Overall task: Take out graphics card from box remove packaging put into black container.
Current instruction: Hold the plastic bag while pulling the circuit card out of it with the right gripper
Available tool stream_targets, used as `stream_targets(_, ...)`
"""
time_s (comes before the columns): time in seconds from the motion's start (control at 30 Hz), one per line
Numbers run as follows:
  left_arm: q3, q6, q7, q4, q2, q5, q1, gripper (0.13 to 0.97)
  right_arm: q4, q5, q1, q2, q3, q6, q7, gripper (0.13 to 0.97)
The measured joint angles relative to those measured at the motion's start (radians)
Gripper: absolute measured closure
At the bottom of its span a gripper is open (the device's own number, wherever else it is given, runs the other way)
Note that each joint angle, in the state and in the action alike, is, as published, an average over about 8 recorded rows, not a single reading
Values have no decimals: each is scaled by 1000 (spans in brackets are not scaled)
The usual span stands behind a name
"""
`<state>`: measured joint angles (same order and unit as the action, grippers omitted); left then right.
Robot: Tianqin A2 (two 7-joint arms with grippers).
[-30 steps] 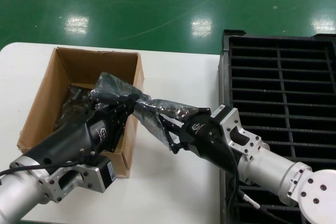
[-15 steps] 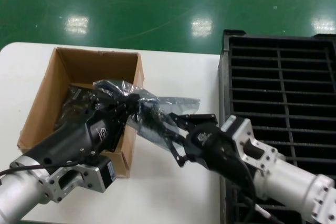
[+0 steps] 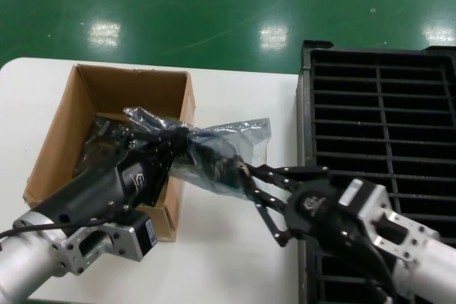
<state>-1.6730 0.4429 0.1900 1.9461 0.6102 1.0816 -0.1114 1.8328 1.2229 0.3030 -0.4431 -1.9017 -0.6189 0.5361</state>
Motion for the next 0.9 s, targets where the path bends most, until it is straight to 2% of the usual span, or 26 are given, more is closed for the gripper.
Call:
stream_targets(0.2,0,0,0,0,0,0,0,957,88,-19,-62,-52,74,-10,26,907)
stream_targets(0.43,0,0,0,0,0,0,0,957,181,2,-154,-145,207,-16,58,907)
stream_targets(0.9,0,0,0,0,0,0,0,957,226,177,-293,-326,407,5,-18,907)
